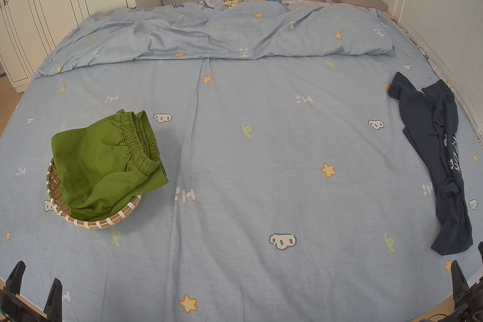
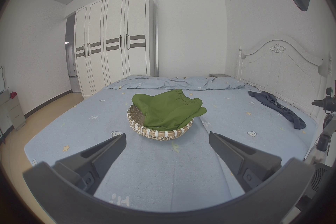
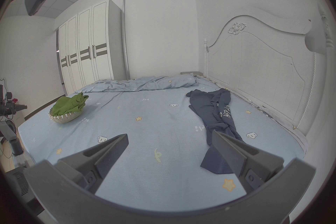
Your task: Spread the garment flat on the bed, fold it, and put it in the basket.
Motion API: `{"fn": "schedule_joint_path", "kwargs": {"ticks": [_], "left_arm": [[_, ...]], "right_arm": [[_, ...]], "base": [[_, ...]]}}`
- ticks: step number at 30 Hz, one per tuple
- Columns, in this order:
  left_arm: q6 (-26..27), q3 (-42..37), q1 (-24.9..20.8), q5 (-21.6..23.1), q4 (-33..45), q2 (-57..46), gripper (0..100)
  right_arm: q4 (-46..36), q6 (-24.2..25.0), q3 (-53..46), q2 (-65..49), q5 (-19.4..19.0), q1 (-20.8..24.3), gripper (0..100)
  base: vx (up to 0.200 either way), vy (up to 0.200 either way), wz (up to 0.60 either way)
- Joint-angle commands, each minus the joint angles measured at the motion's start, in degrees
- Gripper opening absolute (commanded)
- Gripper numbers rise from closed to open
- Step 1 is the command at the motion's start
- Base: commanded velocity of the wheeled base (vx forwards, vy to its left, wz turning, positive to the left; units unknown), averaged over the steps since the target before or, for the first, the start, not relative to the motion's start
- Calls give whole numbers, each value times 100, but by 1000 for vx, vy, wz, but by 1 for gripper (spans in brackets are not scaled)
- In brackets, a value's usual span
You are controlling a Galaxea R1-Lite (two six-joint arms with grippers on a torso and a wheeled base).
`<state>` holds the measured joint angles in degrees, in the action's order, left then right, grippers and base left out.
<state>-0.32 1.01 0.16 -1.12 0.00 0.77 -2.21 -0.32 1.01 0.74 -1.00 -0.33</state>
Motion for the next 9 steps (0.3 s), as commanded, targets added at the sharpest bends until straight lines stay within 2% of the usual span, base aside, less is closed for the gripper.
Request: {"fn": "schedule_joint_path", "kwargs": {"ticks": [1,9], "left_arm": [[-3,-101,2,-2,0,-33,100],[-3,-101,2,-2,0,-33,100]], "right_arm": [[1,-3,-22,-66,3,-2,100],[10,40,-22,-57,38,-2,100]], "base": [[0,0,0],[0,0,0]]}}
